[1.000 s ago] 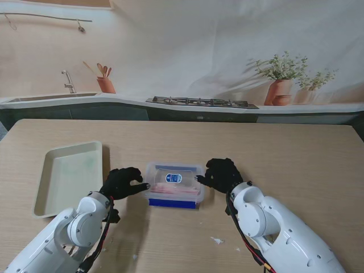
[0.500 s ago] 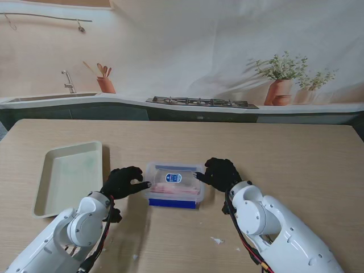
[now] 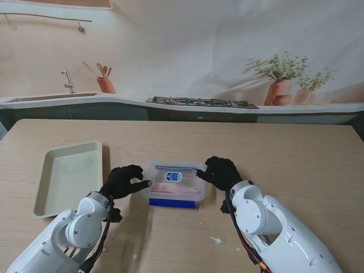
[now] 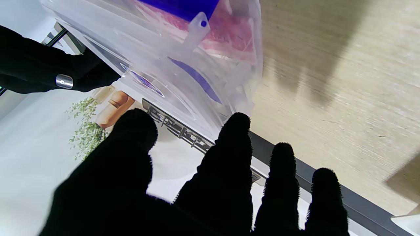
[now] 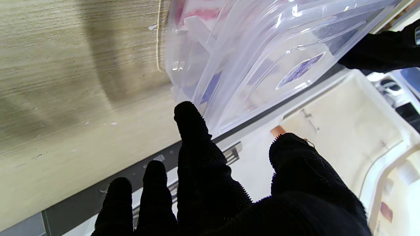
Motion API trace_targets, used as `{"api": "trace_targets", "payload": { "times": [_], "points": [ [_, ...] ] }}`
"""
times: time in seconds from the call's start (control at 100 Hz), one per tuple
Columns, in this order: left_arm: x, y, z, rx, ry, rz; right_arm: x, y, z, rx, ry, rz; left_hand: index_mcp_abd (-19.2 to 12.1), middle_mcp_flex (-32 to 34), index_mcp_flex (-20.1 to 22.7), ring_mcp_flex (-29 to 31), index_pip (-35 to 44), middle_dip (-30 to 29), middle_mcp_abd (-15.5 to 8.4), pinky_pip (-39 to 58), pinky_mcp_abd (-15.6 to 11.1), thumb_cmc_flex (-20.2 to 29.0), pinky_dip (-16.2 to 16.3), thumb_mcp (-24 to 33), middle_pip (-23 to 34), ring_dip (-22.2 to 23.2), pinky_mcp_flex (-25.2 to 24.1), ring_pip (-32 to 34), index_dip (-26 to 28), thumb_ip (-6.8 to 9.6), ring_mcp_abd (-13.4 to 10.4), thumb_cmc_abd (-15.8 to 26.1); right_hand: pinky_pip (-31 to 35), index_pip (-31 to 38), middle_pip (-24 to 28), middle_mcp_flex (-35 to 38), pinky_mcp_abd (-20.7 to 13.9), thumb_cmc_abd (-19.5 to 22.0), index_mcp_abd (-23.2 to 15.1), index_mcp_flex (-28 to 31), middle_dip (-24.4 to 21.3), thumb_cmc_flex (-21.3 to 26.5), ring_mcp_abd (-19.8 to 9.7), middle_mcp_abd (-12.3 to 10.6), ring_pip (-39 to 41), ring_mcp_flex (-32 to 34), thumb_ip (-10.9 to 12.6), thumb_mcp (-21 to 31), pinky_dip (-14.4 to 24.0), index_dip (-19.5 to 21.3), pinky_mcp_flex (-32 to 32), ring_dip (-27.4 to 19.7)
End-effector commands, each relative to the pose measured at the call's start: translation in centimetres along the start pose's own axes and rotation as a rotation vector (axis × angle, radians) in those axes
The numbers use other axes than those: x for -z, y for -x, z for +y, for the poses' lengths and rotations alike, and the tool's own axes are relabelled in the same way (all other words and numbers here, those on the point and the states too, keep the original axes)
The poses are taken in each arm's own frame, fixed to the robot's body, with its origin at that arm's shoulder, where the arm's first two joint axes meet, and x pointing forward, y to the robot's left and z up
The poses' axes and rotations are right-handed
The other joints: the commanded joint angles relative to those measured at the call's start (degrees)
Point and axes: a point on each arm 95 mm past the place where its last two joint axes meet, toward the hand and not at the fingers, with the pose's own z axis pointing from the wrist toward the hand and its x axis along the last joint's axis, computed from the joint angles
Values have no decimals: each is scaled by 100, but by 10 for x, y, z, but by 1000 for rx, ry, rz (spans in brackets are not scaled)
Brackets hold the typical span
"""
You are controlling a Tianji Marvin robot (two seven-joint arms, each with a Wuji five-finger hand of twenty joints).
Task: Separate the bacon slices onto the tray
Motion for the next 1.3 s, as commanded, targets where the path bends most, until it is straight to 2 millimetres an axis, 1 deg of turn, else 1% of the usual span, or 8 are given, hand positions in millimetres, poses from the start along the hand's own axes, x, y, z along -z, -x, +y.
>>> {"api": "trace_targets", "payload": {
  "times": [0.0, 0.29, 0.52, 0.74, 1.09, 1.29],
  "points": [
    [0, -10, 1, 7, 7, 26, 1, -8, -4, -14, -13, 15, -645, -50, 109, -47, -64, -52, 33, -194, 87, 161, 160, 23, -19, -97, -88, -73, -42, 173, 8, 98, 56, -28, -61, 22, -64, 150, -525, -17, 45, 121, 1, 100, -44, -26, 61, -131, 145, -55, -108, 10],
    [-2, -13, 2, 2, 12, 30, 4, -5, -1, -14, 11, -3, -660, -46, 146, -76, -45, -53, 59, -213, 89, 162, 179, 51, -26, -102, -88, -86, -30, 173, 8, 78, 60, -24, -34, 29, -62, 106, -493, -39, 56, 162, 35, 109, -31, -27, 71, -79, 150, -38, -99, 17],
    [-5, -16, 7, -1, 28, 21, 5, 3, -4, -17, 14, -41, -808, -123, 111, -163, -1, -56, 63, -222, 74, 177, 192, 52, -49, -108, -92, -112, 4, 176, -21, 64, 59, -36, -32, 12, -62, 88, -480, -86, 57, 156, 42, 121, -24, -34, 72, -33, 152, -26, -98, 20],
    [-6, -16, 10, -10, 37, 19, 6, 9, -6, -19, 20, -76, -869, -189, 71, -205, 68, -53, 47, -241, 63, 197, 199, 53, -58, -108, -89, -127, 43, 181, -46, 49, 65, -59, -26, -13, -60, 78, -451, -114, 59, 145, 47, 139, -34, -34, 69, 2, 157, -22, -88, 14],
    [-7, -14, 9, -44, 32, 16, 8, 11, -6, -16, 28, -85, -1022, -291, 23, -287, 194, -56, 17, -261, 39, 225, 224, 60, -62, -106, -87, -147, 97, 193, -77, 7, 79, -97, -23, -21, -51, 30, -488, -173, 56, 109, 77, 166, -8, -29, 67, 45, 166, -13, -61, 26],
    [-8, -13, 10, -58, 39, 6, 11, 15, -5, -1, 34, -100, -1016, -273, 5, -279, 263, -55, 17, -276, 33, 258, 236, 88, -52, -103, -93, -142, 117, 205, -77, -26, 100, -177, -34, 56, 21, -51, -621, -370, 45, 21, 207, 302, 122, 43, 68, 20, 170, -14, 0, 86]
  ]
}}
